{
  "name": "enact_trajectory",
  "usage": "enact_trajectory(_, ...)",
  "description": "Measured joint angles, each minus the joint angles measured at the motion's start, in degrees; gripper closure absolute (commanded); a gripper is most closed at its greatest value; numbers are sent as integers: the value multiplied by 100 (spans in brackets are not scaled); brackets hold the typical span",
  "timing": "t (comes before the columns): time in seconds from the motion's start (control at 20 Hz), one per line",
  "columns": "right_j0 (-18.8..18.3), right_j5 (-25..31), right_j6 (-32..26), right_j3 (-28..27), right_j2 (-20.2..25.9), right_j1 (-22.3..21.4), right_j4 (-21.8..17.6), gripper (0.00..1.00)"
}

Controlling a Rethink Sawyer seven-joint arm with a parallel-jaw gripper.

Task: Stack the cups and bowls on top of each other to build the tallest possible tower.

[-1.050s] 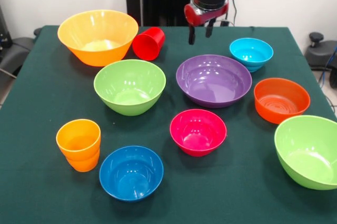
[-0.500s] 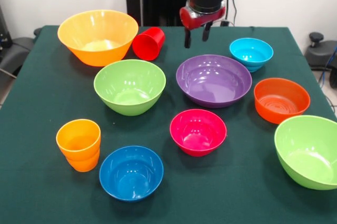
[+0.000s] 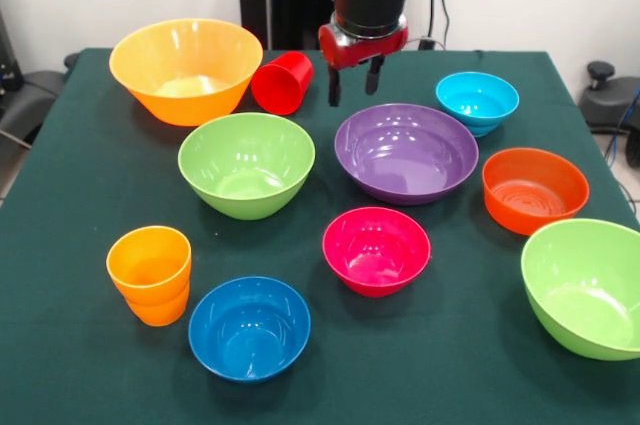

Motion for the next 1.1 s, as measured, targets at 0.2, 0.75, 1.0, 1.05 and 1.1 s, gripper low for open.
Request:
enact_trajectory(0.2,4,0,0,-50,-86,14,-48,0)
enact_trajectory(0.75,43,-1,0,-55,-720,17,-367,0)
enact_trajectory(1.0,45,-2,0,-56,-902,25,-455,0)
enact_trajectory(1.05,45,-2,0,-57,-949,42,-474,0)
enact_trajectory(1.1,43,-2,0,-56,-970,57,-479,0)
